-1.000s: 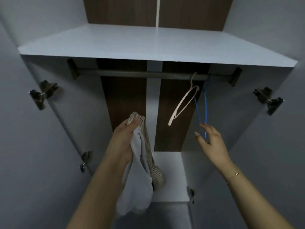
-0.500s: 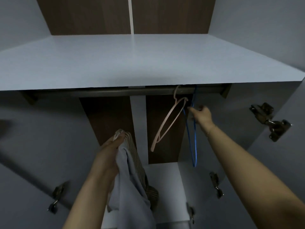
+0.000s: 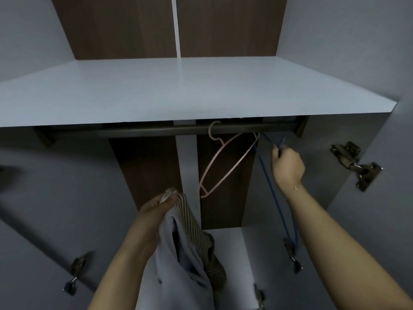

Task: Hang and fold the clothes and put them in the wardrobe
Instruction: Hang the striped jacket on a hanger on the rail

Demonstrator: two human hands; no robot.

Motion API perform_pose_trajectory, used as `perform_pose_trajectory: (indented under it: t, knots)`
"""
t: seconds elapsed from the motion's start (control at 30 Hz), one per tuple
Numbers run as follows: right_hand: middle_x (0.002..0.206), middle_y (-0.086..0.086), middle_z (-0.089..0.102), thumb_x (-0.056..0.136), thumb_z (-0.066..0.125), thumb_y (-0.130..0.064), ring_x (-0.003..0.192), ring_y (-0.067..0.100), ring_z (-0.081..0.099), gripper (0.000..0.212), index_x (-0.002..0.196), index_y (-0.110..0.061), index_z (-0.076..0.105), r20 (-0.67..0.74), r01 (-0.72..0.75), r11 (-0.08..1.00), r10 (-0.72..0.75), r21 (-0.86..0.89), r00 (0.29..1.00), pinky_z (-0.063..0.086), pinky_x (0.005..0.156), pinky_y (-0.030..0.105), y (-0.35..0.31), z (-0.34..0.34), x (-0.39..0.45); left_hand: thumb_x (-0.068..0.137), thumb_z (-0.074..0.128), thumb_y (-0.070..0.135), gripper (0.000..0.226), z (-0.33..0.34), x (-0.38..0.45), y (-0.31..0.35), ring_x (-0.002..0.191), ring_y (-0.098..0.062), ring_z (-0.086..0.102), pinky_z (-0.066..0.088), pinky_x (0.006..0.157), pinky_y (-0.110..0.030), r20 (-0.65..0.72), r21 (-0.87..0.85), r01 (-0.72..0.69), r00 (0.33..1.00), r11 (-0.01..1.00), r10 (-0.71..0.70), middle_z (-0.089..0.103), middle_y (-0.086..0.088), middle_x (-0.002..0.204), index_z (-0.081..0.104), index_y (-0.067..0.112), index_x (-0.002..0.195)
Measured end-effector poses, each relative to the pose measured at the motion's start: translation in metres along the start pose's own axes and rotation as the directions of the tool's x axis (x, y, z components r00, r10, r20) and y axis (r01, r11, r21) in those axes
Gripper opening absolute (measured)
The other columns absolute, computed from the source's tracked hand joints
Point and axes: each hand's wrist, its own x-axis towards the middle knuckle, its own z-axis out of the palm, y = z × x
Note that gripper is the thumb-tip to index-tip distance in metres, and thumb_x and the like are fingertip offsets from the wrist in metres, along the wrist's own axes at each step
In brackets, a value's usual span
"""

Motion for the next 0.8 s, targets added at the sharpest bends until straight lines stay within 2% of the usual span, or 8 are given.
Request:
perform_pose_trajectory:
  t: [0.07, 0.23, 0.33, 0.43, 0.53, 0.63, 0.7, 0.8]
  knots:
    - [0.085, 0.025, 0.066, 0.102, 0.045, -0.033, 0.079, 0.040, 0.064, 0.040, 0.088, -0.001, 0.065, 0.000, -0.001, 1.000, 0.001, -0.019, 1.000, 0.038, 0.061, 0.034, 0.009, -0.014, -0.033, 0.073, 0.069, 0.033, 0.017, -0.001, -0.007, 0.001, 0.069, -0.013, 0.070, 0.054, 0.057, -0.018, 0.021, 0.035, -0.034, 0.999, 0.999, 0.033, 0.074, -0.007, 0.080, 0.078, 0.019, 0.076]
    - [0.083, 0.024, 0.066, 0.101, 0.044, -0.037, 0.076, 0.040, 0.063, 0.048, 0.076, 0.001, 0.060, 0.128, -0.124, 0.989, 0.133, -0.076, 0.983, 0.047, 0.065, 0.039, 0.032, -0.043, -0.114, 0.077, 0.069, 0.031, 0.017, -0.017, -0.020, -0.001, 0.071, -0.017, 0.071, 0.057, 0.060, -0.023, 0.073, 0.039, 0.008, 0.997, 0.999, -0.011, 0.074, -0.010, 0.086, 0.078, 0.018, 0.081]
    - [0.083, 0.025, 0.065, 0.101, 0.045, -0.038, 0.079, 0.042, 0.063, 0.051, 0.071, 0.001, 0.058, 0.155, -0.169, 0.978, 0.187, -0.121, 0.970, 0.047, 0.065, 0.040, 0.040, -0.056, -0.163, 0.073, 0.070, 0.036, 0.015, -0.027, -0.028, -0.010, 0.069, -0.013, 0.072, 0.056, 0.059, -0.021, 0.083, 0.051, 0.029, 0.996, 0.998, -0.033, 0.075, -0.003, 0.080, 0.079, 0.025, 0.073]
    - [0.073, 0.024, 0.063, 0.101, 0.047, -0.037, 0.069, 0.040, 0.060, 0.053, 0.056, -0.009, 0.039, 0.175, -0.177, 0.981, 0.188, -0.076, 0.967, 0.041, 0.058, 0.036, 0.045, -0.067, -0.208, 0.084, 0.065, 0.032, 0.019, -0.041, -0.034, -0.019, 0.070, -0.008, 0.072, 0.054, 0.058, -0.017, 0.058, 0.070, 0.032, 0.998, 0.997, -0.036, 0.075, 0.002, 0.078, 0.078, 0.029, 0.070]
    - [0.066, 0.023, 0.059, 0.100, 0.050, -0.033, 0.066, 0.041, 0.058, 0.049, 0.059, -0.010, 0.036, 0.114, -0.211, 0.977, 0.211, -0.009, 0.971, 0.037, 0.056, 0.035, 0.050, -0.072, -0.241, 0.075, 0.068, 0.039, 0.014, -0.056, -0.040, -0.026, 0.070, -0.009, 0.072, 0.054, 0.057, -0.019, 0.087, 0.115, 0.052, 0.994, 0.992, -0.062, 0.075, 0.004, 0.077, 0.078, 0.032, 0.070]
    - [0.051, 0.006, 0.042, 0.099, 0.052, -0.032, 0.057, 0.034, 0.050, 0.053, 0.053, -0.016, 0.031, 0.153, -0.205, 0.979, 0.203, -0.002, 0.967, 0.029, 0.054, 0.032, 0.053, -0.076, -0.267, 0.088, 0.065, 0.033, 0.012, -0.071, -0.041, -0.034, 0.082, -0.017, 0.071, 0.054, 0.074, -0.029, 0.040, 0.175, 0.085, 0.995, 0.981, -0.093, 0.076, 0.004, 0.083, 0.075, 0.029, 0.082]
    - [0.050, 0.004, 0.040, 0.098, 0.053, -0.033, 0.057, 0.029, 0.047, 0.050, 0.054, -0.010, 0.047, 0.262, -0.199, 0.980, 0.186, 0.024, 0.947, 0.031, 0.054, 0.036, 0.054, -0.077, -0.281, 0.091, 0.064, 0.030, 0.012, -0.079, -0.043, -0.035, 0.094, -0.020, 0.069, 0.053, 0.085, -0.035, 0.044, 0.197, 0.113, 0.991, 0.974, -0.124, 0.075, -0.001, 0.097, 0.072, 0.024, 0.099]
    - [0.051, 0.006, 0.036, 0.097, 0.056, -0.033, 0.051, 0.020, 0.038, 0.032, 0.077, -0.016, 0.073, 0.450, -0.223, 0.957, 0.120, 0.184, 0.885, 0.032, 0.053, 0.033, 0.050, -0.076, -0.301, 0.093, 0.062, 0.026, 0.013, -0.090, -0.048, -0.028, 0.084, -0.012, 0.072, 0.056, 0.068, -0.023, 0.088, 0.229, 0.050, 0.994, 0.972, -0.072, 0.076, 0.001, 0.091, 0.070, 0.020, 0.101]
